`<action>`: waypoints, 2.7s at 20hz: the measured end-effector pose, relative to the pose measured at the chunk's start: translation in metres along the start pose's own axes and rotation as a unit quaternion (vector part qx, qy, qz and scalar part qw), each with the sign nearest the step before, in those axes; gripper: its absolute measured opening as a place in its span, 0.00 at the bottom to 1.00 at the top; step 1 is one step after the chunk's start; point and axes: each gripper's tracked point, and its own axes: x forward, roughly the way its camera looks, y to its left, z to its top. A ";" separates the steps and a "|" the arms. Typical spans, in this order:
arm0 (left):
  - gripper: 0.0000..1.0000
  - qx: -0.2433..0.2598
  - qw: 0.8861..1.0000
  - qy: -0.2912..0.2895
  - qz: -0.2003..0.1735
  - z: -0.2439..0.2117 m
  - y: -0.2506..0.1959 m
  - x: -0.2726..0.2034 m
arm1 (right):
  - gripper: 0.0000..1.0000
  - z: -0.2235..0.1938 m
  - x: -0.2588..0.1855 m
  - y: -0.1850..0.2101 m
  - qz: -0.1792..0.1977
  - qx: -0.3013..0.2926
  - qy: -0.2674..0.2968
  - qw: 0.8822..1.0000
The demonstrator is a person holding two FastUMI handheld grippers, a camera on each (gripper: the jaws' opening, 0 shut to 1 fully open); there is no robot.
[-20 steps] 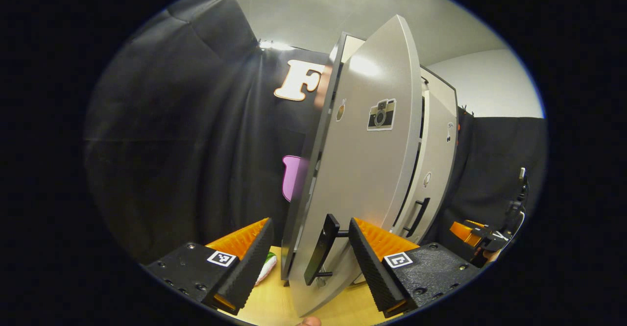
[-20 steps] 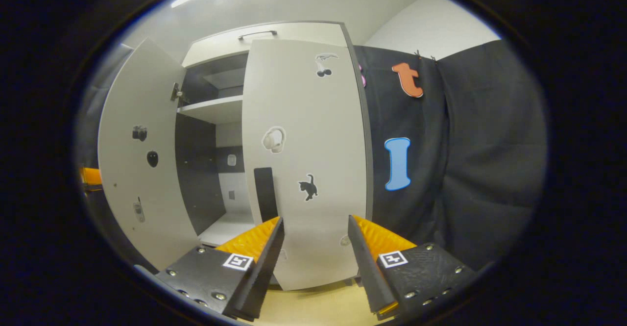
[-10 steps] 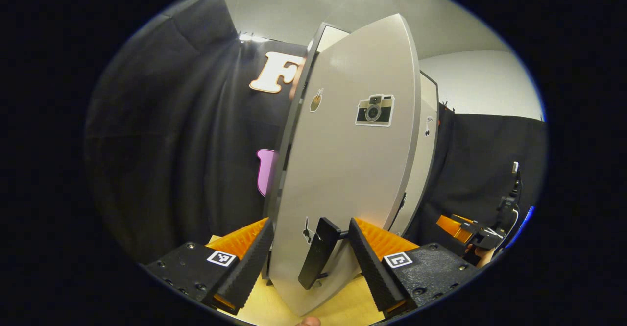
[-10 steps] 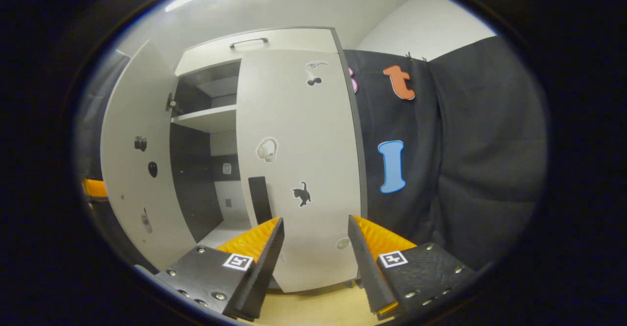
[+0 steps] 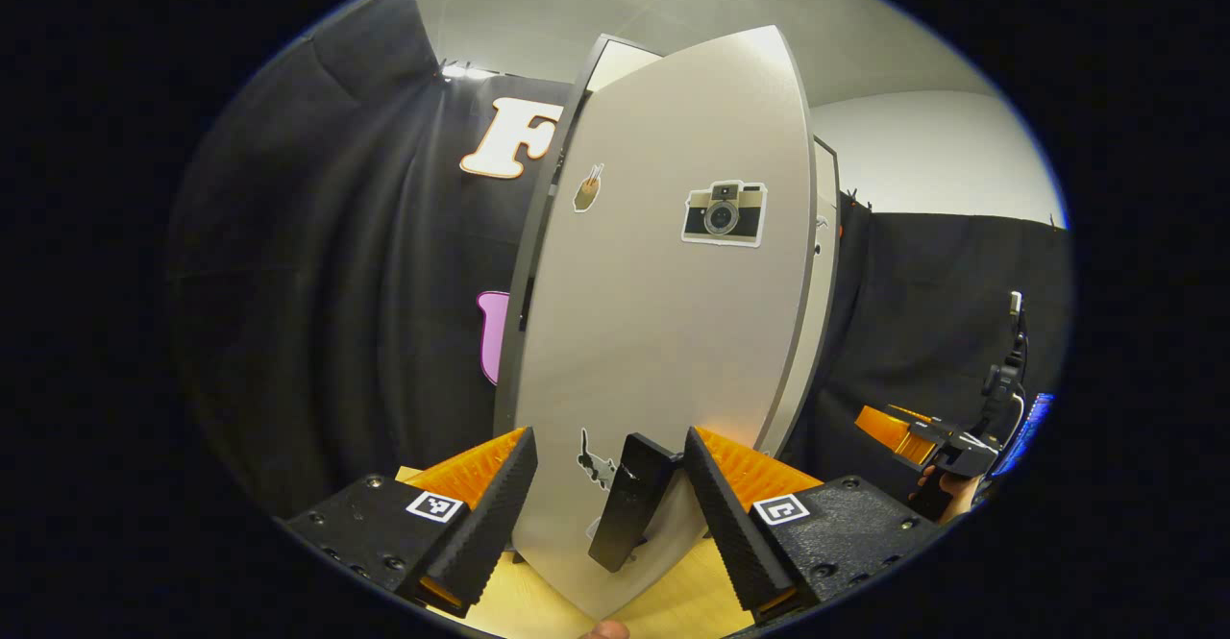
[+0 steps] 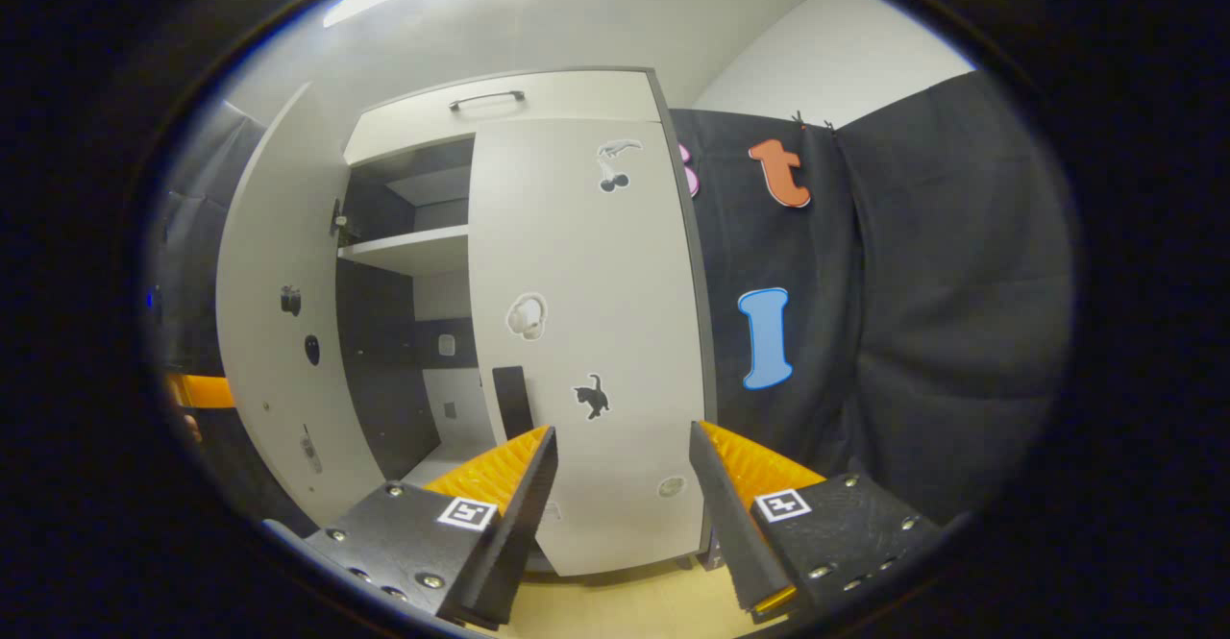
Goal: Grab one shoe with the right hand and put it into the shoe cabinet, grab the other shoe with the left hand and put it into the shoe cabinet; then close the right door with the right hand and the left door with the left hand.
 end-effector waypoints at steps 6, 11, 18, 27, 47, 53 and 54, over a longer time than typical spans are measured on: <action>0.94 -0.010 1.000 0.001 -0.011 -0.002 -0.008 0.005 | 0.83 0.000 -0.006 -0.008 -0.005 0.006 0.005 1.000; 0.94 -0.017 1.000 0.000 -0.016 -0.004 -0.014 0.010 | 0.83 0.000 -0.013 -0.011 -0.007 -0.004 0.007 1.000; 0.94 -0.028 0.999 0.015 -0.034 -0.019 -0.036 0.025 | 0.83 0.002 -0.028 -0.020 -0.012 -0.012 0.010 1.000; 0.95 -0.031 0.997 0.038 -0.057 -0.033 -0.063 0.055 | 0.82 -0.004 -0.039 -0.044 -0.031 -0.019 0.020 0.999; 0.94 -0.015 0.999 0.021 -0.020 -0.028 -0.062 0.054 | 0.75 -0.011 -0.032 -0.038 0.021 -0.016 0.012 1.000; 0.95 -0.011 1.000 0.019 -0.011 -0.030 -0.062 0.058 | 0.83 -0.012 -0.033 -0.037 0.032 -0.014 0.012 0.999; 0.95 -0.010 1.000 0.018 -0.010 -0.030 -0.062 0.058 | 0.83 -0.011 -0.034 -0.037 0.034 -0.015 0.010 0.999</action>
